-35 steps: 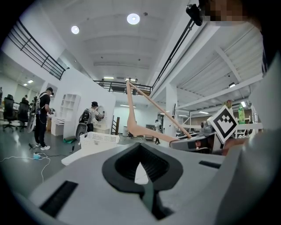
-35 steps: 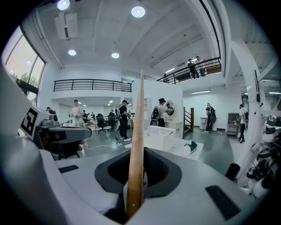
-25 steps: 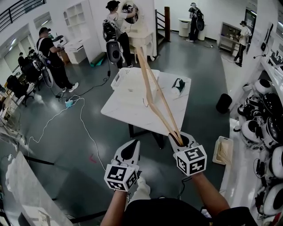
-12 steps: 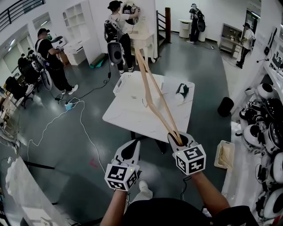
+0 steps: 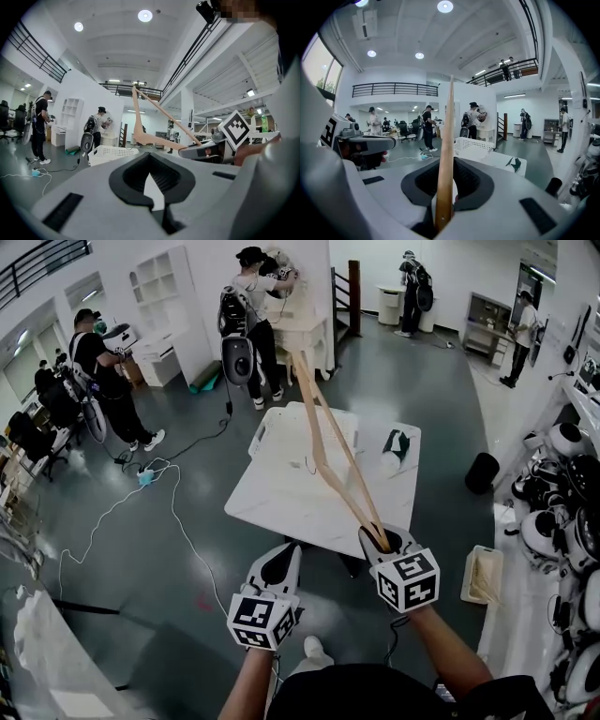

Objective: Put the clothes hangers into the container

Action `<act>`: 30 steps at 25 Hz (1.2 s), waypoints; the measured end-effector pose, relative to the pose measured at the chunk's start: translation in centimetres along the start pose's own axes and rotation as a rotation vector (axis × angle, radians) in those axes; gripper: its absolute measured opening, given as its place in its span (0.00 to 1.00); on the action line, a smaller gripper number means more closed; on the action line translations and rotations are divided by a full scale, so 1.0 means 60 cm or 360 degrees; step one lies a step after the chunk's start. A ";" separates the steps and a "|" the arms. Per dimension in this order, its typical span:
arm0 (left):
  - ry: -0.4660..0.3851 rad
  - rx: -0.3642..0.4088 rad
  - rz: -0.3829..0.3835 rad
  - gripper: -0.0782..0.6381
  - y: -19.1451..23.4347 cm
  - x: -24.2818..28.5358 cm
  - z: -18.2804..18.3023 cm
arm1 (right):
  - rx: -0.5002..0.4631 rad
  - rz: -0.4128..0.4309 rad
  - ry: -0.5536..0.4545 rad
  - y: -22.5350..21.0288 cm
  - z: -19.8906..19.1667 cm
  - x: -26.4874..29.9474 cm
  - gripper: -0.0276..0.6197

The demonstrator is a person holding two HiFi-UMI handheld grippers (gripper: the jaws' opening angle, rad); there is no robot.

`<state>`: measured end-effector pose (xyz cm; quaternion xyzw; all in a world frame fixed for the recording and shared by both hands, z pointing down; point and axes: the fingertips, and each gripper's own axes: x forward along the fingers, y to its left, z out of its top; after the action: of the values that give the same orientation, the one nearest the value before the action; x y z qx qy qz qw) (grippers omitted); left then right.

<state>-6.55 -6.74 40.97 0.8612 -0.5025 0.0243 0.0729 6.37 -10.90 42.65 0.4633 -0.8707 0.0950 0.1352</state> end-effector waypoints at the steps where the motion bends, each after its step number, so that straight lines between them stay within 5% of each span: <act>1: 0.0000 -0.0001 -0.0001 0.11 0.009 0.004 0.001 | 0.0004 -0.0002 0.0003 0.000 0.002 0.008 0.14; 30: -0.0006 -0.0062 -0.0089 0.11 0.160 0.058 -0.001 | 0.0030 -0.0095 0.0033 0.026 0.029 0.155 0.14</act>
<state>-13.15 -14.38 42.41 0.8734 -0.4786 0.0109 0.0895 -0.16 -17.83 43.94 0.4893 -0.8541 0.1039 0.1426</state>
